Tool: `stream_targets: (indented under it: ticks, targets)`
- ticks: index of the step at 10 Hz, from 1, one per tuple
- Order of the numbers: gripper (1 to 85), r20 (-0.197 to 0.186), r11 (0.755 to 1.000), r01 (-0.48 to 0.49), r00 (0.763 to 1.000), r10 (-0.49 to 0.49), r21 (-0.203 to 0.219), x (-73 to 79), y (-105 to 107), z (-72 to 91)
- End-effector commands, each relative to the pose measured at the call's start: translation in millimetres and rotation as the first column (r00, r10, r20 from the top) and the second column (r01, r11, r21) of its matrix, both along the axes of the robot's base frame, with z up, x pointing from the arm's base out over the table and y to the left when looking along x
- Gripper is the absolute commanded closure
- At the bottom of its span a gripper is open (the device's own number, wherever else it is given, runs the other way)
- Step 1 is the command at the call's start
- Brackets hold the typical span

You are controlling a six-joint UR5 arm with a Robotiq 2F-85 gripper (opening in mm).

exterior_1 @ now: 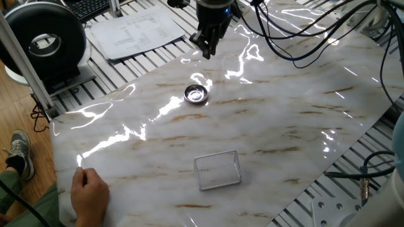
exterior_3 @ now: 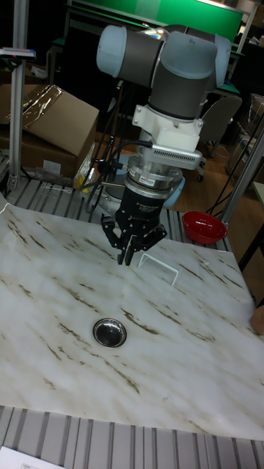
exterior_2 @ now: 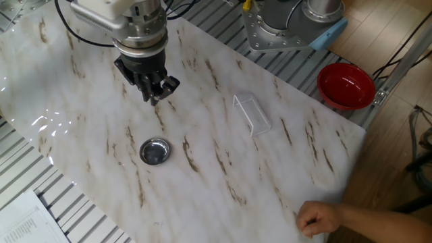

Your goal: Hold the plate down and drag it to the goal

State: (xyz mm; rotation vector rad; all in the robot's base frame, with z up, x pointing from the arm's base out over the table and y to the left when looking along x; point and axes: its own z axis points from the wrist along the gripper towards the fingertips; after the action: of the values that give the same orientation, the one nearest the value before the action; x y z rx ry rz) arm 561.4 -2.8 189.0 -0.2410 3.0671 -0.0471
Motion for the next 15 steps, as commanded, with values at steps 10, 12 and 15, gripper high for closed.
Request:
stream_targets:
  ticks: [10, 12, 15]
  targets:
    - [84.0, 0.042, 0.998, -0.018, 0.999, 0.016, 0.052, 0.3, 5.0, -9.9]
    - [84.0, 0.04, 0.998, -0.003, 0.999, 0.001, 0.066, -0.1, 8.2, -9.9]
    - [84.0, 0.077, 0.997, -0.014, 0.997, 0.008, 0.071, 9.4, 9.7, -8.6]
